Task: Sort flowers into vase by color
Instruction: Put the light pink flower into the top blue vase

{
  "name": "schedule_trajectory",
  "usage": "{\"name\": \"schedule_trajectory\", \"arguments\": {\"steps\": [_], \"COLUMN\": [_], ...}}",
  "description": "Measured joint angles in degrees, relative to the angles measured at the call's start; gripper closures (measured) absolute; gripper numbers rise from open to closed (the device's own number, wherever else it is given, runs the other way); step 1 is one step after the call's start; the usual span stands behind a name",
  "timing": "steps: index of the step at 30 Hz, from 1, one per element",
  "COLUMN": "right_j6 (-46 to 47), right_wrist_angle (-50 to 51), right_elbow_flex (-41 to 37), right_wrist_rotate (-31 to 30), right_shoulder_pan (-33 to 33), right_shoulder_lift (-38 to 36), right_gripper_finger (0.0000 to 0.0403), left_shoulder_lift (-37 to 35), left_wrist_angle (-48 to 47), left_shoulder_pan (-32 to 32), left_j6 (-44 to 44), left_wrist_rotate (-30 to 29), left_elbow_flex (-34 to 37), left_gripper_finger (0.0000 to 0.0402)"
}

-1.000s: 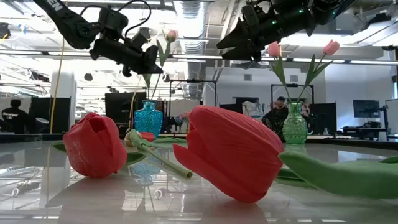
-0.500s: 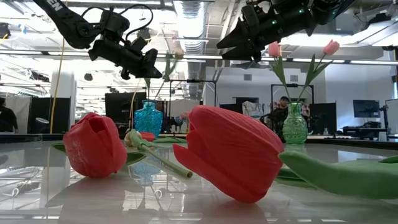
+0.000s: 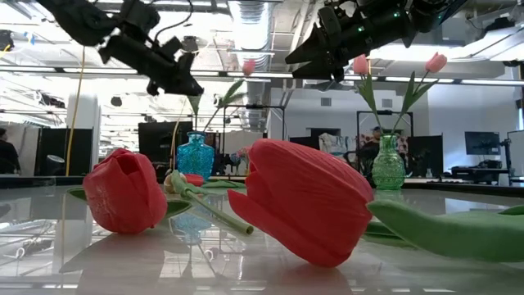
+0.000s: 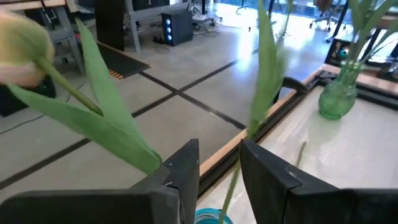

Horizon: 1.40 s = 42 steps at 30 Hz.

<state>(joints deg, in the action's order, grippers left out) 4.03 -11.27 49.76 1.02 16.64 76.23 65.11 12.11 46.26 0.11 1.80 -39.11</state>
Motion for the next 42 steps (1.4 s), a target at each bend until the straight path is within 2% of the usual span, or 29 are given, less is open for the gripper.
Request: {"name": "schedule_trajectory", "arguments": {"steps": [8, 13, 20, 25, 27, 29, 32, 35, 38, 42], "right_j6": [-0.28, -3.89, -3.43, -1.96, -1.63, 0.65, 6.68, 14.26, 22.46, 29.85], "right_wrist_angle": [0.11, 0.11, 1.57, 14.96, 21.16, 24.59, 24.41, 24.72, 24.44, 24.55], "right_elbow_flex": [0.00, 0.00, 0.00, 3.23, 4.86, 5.76, 6.12, 6.12, 6.12, 6.12], "right_wrist_rotate": [0.42, 0.60, 0.54, 0.53, -1.31, -4.62, -7.98, -9.95, -10.40, -10.37], "right_shoulder_pan": [-0.78, -3.65, -8.29, -14.03, -16.75, -19.17, -21.65, -22.71, -22.94, -23.03], "right_shoulder_lift": [0.00, 0.00, 0.00, 0.00, 0.00, 0.00, 0.00, 0.00, 0.00, 0.00], "right_gripper_finger": [0.0094, 0.0094, 0.0094, 0.0094, 0.0094, 0.0094, 0.0094, 0.0094, 0.0094, 0.0094], "left_shoulder_lift": [-6.43, -6.56, -6.54, -6.54, -6.54, -6.52, -5.82, -3.97, -1.90, 0.29], "left_wrist_angle": [-6.29, -11.59, -18.62, -21.51, -22.46, -23.19, -25.19, -26.30, -26.62, -26.88], "left_shoulder_pan": [-3.22, -8.19, -16.74, -22.00, -23.50, -24.82, -27.04, -29.08, -31.84, -37.12], "left_j6": [-3.10, -3.69, 0.59, 4.01, 5.34, 6.77, 10.09, 11.07, 11.91, 15.11], "left_wrist_rotate": [6.44, 9.59, 9.97, 9.95, 9.97, 9.95, 10.03, 12.82, 15.83, 16.25], "left_elbow_flex": [-0.02, -0.02, -0.02, -0.02, -0.02, -0.02, -0.02, -0.02, -0.02, -0.29], "left_gripper_finger": [0.0298, 0.0298, 0.0299, 0.0299, 0.0299, 0.0299, 0.0299, 0.0299, 0.0299, 0.0299]}}
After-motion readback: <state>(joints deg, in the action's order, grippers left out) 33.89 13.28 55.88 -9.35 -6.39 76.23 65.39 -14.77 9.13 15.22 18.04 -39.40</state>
